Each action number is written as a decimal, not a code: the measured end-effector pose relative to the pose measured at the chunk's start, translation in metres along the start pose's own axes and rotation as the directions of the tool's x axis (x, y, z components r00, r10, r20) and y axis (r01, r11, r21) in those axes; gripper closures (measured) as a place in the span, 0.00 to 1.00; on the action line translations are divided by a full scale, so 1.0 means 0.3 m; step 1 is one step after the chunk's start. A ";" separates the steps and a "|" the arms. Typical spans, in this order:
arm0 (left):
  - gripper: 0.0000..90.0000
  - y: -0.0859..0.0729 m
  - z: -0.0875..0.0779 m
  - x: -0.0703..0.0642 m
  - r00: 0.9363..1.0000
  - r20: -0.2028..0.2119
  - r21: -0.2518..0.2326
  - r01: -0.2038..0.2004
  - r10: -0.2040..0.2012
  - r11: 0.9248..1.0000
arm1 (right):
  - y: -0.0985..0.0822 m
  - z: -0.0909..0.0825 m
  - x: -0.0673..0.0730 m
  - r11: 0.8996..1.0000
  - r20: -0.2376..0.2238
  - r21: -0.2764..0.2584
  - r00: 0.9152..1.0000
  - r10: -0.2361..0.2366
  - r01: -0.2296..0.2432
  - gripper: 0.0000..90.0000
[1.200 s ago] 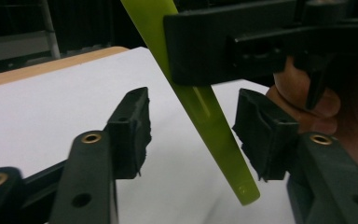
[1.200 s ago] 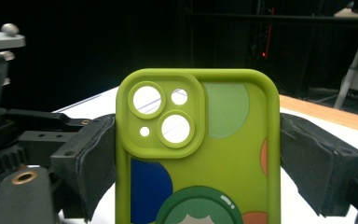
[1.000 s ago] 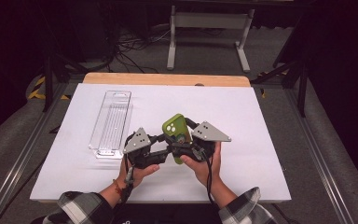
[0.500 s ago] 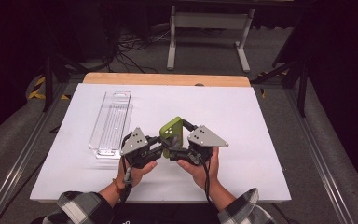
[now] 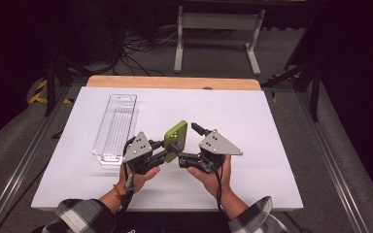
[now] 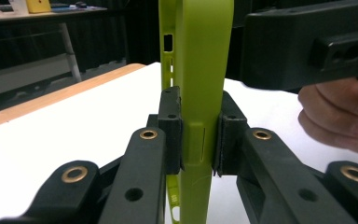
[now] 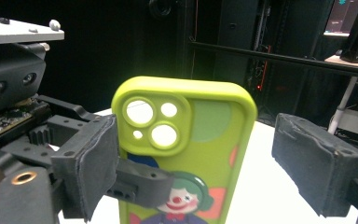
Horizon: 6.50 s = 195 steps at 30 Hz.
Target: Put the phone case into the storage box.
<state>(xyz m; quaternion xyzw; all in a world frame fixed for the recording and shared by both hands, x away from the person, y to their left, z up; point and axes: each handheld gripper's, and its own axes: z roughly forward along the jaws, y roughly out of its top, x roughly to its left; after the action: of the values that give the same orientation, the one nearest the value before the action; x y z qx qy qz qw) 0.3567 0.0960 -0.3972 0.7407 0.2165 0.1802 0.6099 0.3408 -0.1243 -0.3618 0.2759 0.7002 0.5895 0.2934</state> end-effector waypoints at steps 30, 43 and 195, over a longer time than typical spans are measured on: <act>0.86 0.027 -0.092 0.052 0.995 -0.044 0.010 -0.085 0.085 0.996 | -0.044 -0.150 -0.077 0.978 0.068 0.059 0.977 -0.202 0.199 0.17; 0.86 0.047 -0.163 0.122 0.992 -0.105 -0.004 -0.068 0.067 0.998 | -0.102 -0.211 -0.120 0.974 0.103 0.120 0.973 -0.207 0.194 0.16; 0.84 -0.061 -0.063 0.858 0.971 -0.239 0.305 0.065 0.010 0.950 | -0.236 -0.150 -0.154 0.897 0.028 0.331 0.947 -0.321 0.294 0.14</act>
<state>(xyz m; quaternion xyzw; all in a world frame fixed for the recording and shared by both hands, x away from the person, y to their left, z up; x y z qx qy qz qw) 0.5614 0.2538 -0.4108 0.7974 0.3240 0.2227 0.4579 0.3360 -0.1988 -0.4218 0.2298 0.8094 0.4013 0.3619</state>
